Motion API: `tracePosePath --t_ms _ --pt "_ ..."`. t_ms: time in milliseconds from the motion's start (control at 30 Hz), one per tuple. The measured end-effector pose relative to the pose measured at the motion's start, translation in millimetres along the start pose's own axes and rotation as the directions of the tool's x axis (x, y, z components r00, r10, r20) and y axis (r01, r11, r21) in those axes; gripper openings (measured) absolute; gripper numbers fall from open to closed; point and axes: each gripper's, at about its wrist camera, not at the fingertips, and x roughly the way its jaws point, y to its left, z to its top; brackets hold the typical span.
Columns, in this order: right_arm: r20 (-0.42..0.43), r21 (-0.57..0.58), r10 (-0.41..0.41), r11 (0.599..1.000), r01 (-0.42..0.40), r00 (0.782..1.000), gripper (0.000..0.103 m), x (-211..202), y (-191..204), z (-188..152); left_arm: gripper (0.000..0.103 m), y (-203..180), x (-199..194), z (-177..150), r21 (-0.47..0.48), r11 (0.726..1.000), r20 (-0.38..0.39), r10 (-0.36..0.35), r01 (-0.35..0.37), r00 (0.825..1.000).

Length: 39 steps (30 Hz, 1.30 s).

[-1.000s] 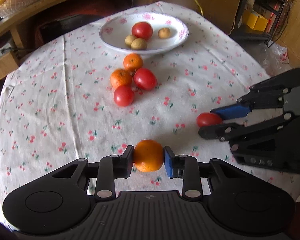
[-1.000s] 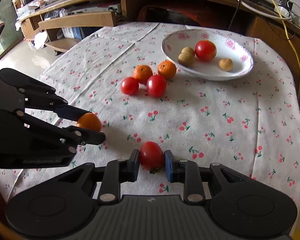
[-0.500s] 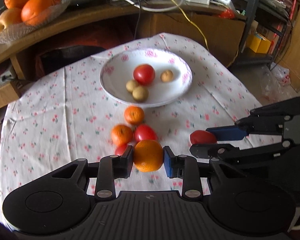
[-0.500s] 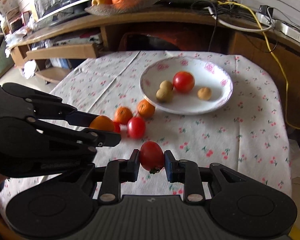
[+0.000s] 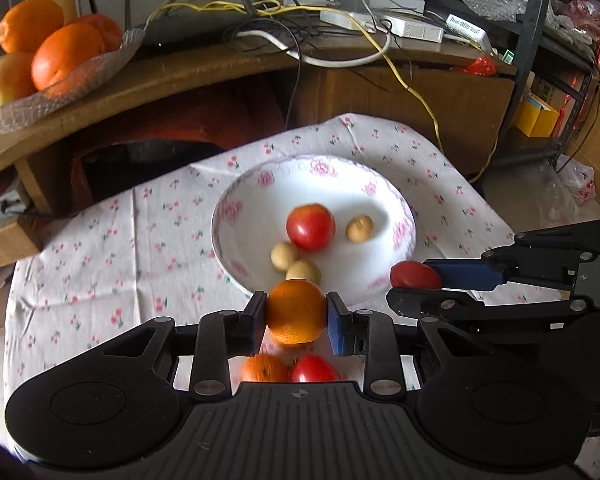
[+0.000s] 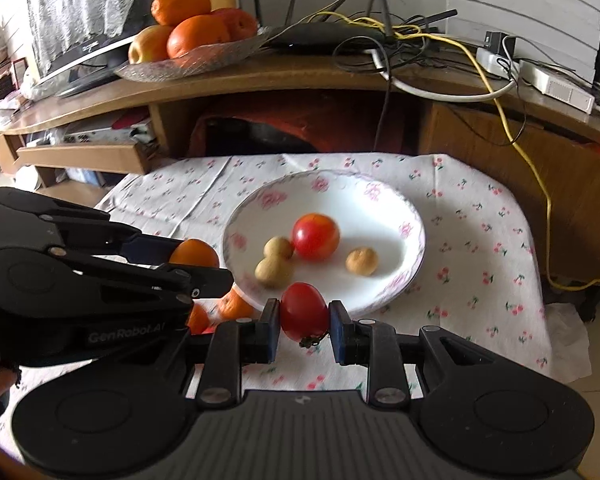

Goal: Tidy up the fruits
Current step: 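Carry the held tomato and orange toward the white bowl, then release the tomato and orange into the white bowl with both tools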

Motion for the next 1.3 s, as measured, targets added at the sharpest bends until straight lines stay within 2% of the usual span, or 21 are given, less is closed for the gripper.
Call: tracePosePath --t_ms 567,800,1067,1300 --pt "-0.028 0.006 -0.019 1.000 0.020 0.999 0.027 49 -23 12 0.038 8 50 18 -0.016 1.000 -0.028 0.013 -0.013 1.000" --pt "-0.016 0.006 -0.023 1.000 0.023 1.000 0.028 53 -23 14 0.038 11 53 20 -0.022 1.000 -0.019 0.022 -0.022 1.000" --pt "-0.012 0.003 -0.030 1.000 0.030 0.999 0.028 55 -23 16 0.048 14 55 21 -0.024 0.999 -0.013 0.040 -0.040 0.999" --pt "0.005 0.001 -0.032 0.999 0.032 0.999 0.029 52 -23 18 0.050 17 51 23 -0.035 0.999 -0.005 0.040 -0.041 0.999"
